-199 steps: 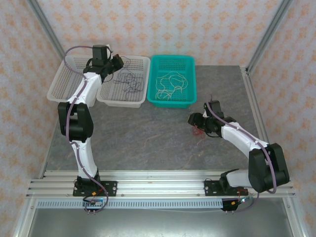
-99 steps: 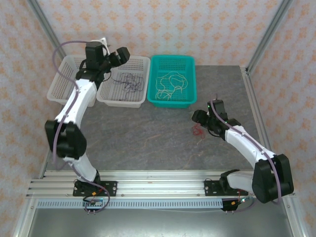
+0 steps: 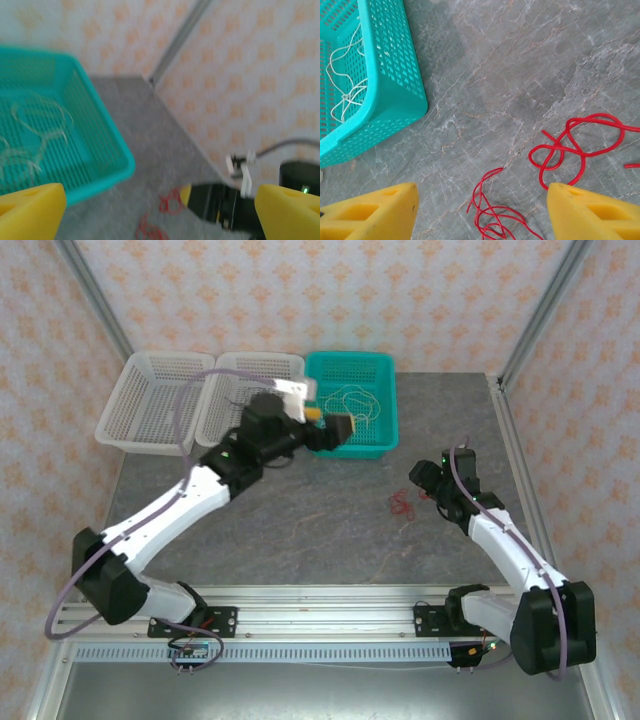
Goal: Untangle the cables
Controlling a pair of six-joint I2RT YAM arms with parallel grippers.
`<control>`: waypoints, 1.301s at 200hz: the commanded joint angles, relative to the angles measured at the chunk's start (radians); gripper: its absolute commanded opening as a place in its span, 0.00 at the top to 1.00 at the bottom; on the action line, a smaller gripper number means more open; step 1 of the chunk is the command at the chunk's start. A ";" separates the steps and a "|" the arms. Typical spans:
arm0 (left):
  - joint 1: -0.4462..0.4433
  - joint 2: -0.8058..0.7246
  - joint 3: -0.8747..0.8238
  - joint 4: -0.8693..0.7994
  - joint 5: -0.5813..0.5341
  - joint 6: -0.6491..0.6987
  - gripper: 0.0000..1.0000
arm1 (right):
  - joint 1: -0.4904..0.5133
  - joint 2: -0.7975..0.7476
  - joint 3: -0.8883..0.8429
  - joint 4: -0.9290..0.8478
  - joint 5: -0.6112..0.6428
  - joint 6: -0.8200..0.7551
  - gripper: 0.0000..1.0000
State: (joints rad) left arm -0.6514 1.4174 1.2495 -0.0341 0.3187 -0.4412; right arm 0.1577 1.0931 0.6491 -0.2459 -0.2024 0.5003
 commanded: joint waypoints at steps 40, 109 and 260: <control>-0.096 0.091 -0.143 0.076 -0.083 -0.088 0.11 | 0.000 0.168 -0.003 -0.064 -0.240 -0.059 0.36; -0.091 0.101 -0.122 0.015 -0.092 -0.120 0.16 | 0.066 0.375 0.084 -0.130 -0.220 -0.129 0.98; 0.082 0.128 -0.133 0.025 0.256 -0.357 0.38 | 0.219 0.101 0.098 0.089 -0.649 -0.264 1.00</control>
State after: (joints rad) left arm -0.5980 1.5311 1.1156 0.0113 0.5297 -0.7185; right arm 0.3622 1.2243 0.7067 -0.2794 -0.7780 0.2375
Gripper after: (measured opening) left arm 0.655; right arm 0.038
